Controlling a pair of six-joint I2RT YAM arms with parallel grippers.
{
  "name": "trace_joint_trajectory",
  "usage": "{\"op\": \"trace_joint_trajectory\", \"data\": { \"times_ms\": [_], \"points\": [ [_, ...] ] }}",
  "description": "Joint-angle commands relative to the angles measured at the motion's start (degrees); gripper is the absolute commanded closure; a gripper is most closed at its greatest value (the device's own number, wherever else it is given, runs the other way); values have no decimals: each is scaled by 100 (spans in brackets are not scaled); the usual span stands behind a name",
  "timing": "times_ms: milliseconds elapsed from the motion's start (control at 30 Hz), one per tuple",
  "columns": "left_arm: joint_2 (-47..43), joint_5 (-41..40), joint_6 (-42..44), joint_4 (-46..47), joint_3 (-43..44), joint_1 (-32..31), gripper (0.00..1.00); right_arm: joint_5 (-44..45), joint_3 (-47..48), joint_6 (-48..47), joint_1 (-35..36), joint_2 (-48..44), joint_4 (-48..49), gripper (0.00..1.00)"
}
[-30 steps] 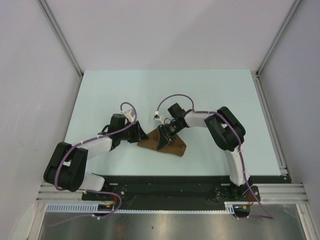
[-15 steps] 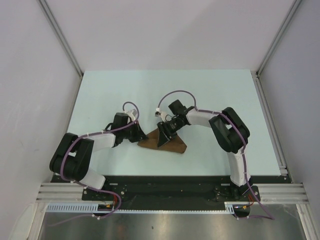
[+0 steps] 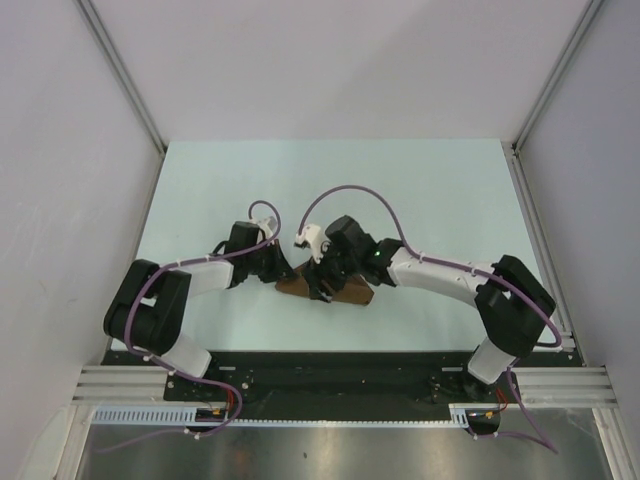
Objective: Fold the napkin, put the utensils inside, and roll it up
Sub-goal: Roll the napkin with the utensil
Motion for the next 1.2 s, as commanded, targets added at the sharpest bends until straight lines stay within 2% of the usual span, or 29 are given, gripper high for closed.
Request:
{"op": "trace_joint_trajectory", "data": {
  "times_ms": [0, 333, 400, 433, 467, 567, 600, 667, 700, 800, 900, 1167],
  "points": [
    [112, 48, 202, -187, 169, -26, 100, 1104, -202, -489, 297, 125, 190, 31],
    [121, 65, 211, -302, 345, -26, 100, 1210, -202, -560, 315, 661, 277, 36],
    [129, 74, 202, -293, 371, -26, 100, 1123, -211, -542, 289, 749, 269, 47],
    [147, 100, 194, -293, 397, -26, 99, 1096, -211, -542, 263, 784, 251, 58],
    [147, 118, 176, -284, 415, -26, 98, 1061, -203, -516, 254, 820, 234, 61],
    [112, 118, 141, -267, 529, -26, 89, 798, -185, -393, 96, 960, 137, 71],
    [86, 83, 141, -327, 616, -26, 79, 614, -220, -358, 43, 995, 128, 73],
    [-19, -40, 150, -389, 731, -26, 69, 437, -255, -253, -132, 1022, 128, 77],
    [-55, -101, 158, -450, 836, -26, 56, 245, -281, -209, -211, 1040, 128, 78],
    [-256, -374, 202, -651, 1021, -18, 33, -89, -299, -138, -431, 1136, 145, 78],
    [-493, -707, 255, -750, 1057, -17, 28, -432, -229, -85, -598, 1277, 137, 79],
    [-1153, -761, 211, -267, 232, -17, 28, -1005, -176, 108, -976, 1716, 225, 80]
  ]
}}
